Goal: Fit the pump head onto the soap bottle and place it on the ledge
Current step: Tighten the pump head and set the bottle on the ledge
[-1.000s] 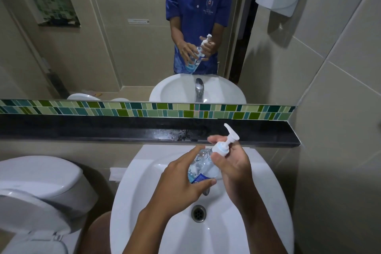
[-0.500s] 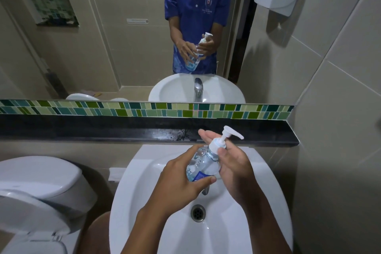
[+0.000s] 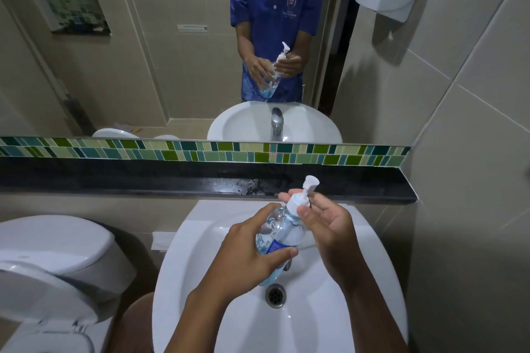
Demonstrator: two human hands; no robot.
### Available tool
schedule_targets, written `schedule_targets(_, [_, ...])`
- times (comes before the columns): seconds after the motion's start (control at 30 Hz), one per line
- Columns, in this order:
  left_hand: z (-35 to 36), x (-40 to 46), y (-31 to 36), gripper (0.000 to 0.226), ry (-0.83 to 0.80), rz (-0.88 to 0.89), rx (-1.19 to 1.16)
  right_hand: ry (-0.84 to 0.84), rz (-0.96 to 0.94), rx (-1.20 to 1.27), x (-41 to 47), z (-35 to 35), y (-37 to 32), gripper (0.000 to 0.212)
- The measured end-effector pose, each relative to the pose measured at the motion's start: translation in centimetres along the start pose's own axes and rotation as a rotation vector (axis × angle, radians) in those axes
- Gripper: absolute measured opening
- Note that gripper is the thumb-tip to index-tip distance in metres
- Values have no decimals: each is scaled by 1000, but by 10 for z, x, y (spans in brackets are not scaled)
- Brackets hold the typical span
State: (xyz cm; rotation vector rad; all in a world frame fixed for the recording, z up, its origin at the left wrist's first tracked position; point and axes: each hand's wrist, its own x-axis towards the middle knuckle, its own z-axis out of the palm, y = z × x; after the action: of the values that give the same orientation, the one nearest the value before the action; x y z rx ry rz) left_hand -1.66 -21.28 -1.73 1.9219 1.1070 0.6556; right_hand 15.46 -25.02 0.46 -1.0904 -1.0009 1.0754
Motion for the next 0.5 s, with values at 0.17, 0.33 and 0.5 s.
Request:
schedule_targets(0.17, [-2,0,-2,65,-31,-10,-17,-108,46,6,2,0,-2,34])
schedule_targets(0.33, [2,-1,-4,63,13,1,-51,-14,-65,-124,2,7,-1,22])
schedule_targets(0.5, [8,5,0,57,112,3,-17,187,-195,-204,6,22,6,24])
